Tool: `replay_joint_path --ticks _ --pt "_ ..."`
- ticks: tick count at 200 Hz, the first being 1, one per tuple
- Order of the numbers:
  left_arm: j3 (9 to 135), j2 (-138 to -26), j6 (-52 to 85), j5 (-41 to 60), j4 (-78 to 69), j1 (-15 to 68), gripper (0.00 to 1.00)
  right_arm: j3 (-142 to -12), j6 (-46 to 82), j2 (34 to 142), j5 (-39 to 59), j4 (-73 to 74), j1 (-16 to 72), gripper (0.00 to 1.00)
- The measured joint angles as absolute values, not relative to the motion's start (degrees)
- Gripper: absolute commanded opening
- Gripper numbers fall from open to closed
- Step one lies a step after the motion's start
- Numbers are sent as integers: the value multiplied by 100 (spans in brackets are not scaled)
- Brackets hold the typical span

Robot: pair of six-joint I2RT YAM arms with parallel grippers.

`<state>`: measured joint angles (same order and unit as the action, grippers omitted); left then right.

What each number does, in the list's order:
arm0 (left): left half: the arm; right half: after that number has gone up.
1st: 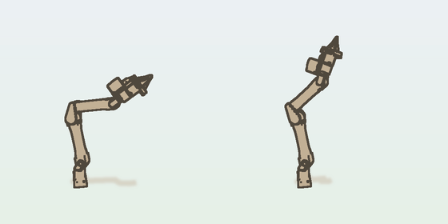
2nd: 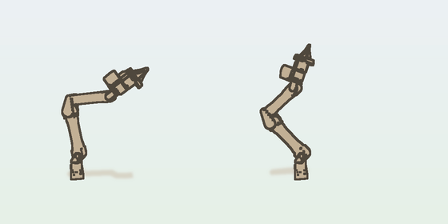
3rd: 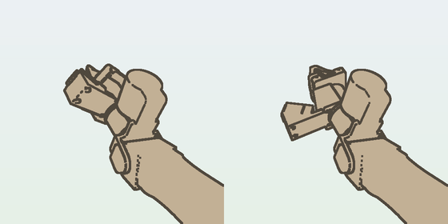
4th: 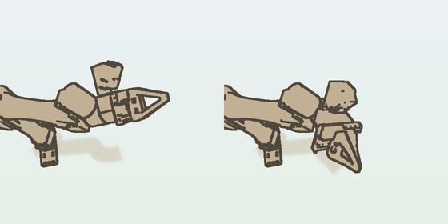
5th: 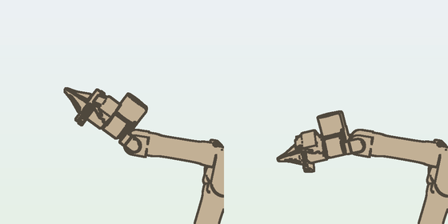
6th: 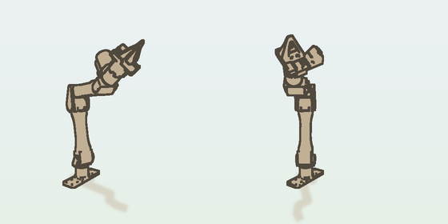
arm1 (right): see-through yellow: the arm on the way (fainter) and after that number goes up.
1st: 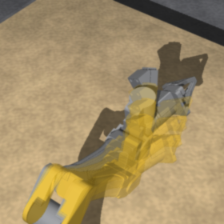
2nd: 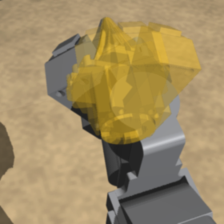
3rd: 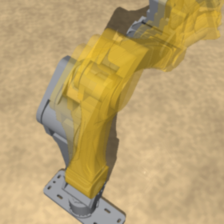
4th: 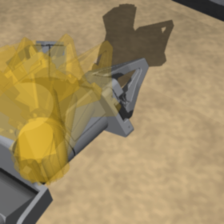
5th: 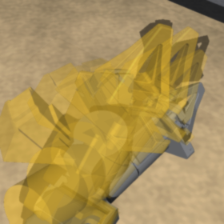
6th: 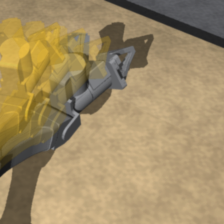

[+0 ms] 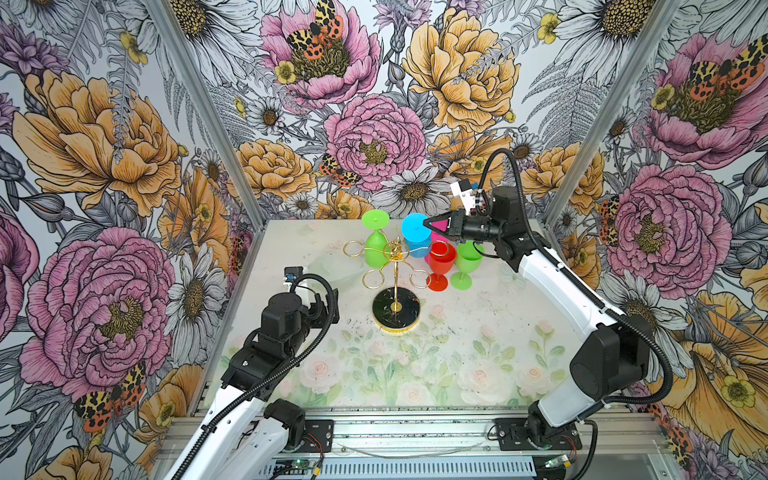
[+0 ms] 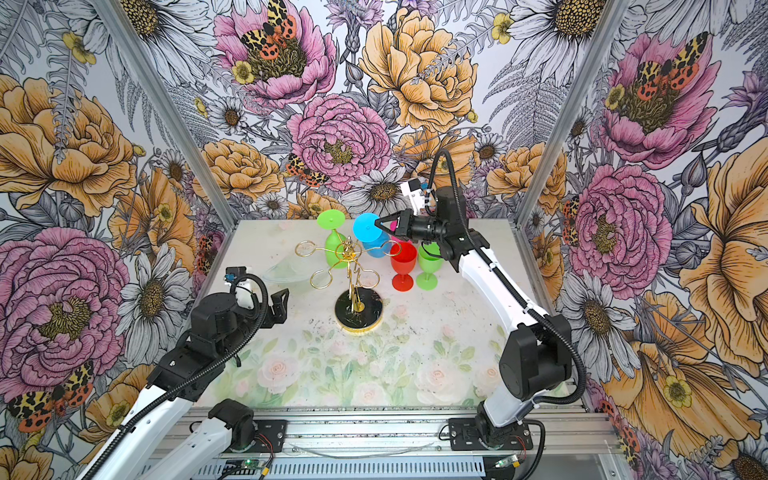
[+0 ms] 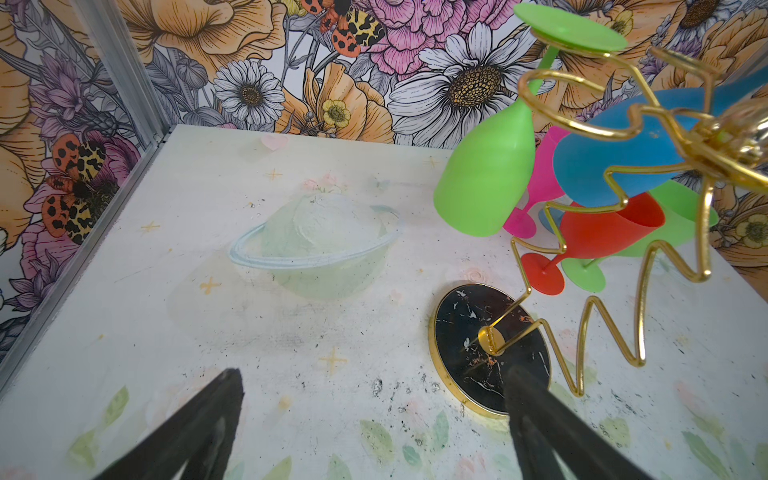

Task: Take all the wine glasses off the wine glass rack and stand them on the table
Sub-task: 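Close the right gripper on the light blue glass foot, then slide the light blue glass off the rack arm with the right gripper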

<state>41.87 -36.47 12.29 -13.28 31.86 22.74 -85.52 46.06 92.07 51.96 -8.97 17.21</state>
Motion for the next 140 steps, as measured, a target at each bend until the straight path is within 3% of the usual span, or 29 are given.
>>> replay_joint_path --ticks 140 --pt "4187 -3592 1227 -327 3140 2274 99 -7867 4501 7922 5162 -987 965 0"
